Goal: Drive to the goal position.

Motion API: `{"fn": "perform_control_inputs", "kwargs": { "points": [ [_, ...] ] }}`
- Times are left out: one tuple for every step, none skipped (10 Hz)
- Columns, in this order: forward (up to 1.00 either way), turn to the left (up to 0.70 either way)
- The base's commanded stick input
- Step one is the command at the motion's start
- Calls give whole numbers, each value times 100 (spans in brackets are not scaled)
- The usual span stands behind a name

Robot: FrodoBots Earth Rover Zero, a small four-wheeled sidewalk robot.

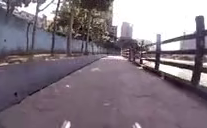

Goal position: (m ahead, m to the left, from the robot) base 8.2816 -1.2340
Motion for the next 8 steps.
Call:
{"fn": "perform_control_inputs", "kwargs": {
  "points": [
    [70,0],
    [70,0],
    [70,0],
    [70,0],
    [70,0],
    [70,0],
    [70,0],
    [70,0]
  ]
}}
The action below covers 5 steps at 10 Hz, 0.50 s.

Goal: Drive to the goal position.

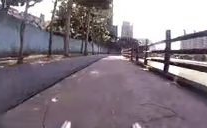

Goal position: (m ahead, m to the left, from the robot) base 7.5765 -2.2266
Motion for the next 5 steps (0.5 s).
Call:
{"fn": "perform_control_inputs", "kwargs": {
  "points": [
    [70,-8],
    [70,-32],
    [70,-35],
    [70,-35],
    [70,-35]
  ]
}}
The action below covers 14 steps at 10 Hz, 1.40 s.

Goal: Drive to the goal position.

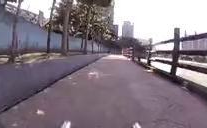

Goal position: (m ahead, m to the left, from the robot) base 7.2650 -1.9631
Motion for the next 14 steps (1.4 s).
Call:
{"fn": "perform_control_inputs", "kwargs": {
  "points": [
    [70,-5],
    [70,0],
    [70,0],
    [70,0],
    [70,0],
    [70,-30],
    [70,-35],
    [70,-35],
    [70,-17],
    [70,0],
    [70,0],
    [70,0],
    [70,0],
    [70,0]
  ]
}}
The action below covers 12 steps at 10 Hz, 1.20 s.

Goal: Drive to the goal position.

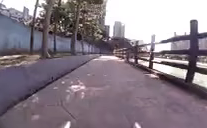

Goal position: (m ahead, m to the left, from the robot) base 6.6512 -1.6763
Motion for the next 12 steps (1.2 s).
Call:
{"fn": "perform_control_inputs", "kwargs": {
  "points": [
    [70,-11],
    [70,-27],
    [70,-35],
    [70,-35],
    [70,-35],
    [70,-35],
    [70,-34],
    [70,-9],
    [70,0],
    [70,0],
    [70,0],
    [70,0]
  ]
}}
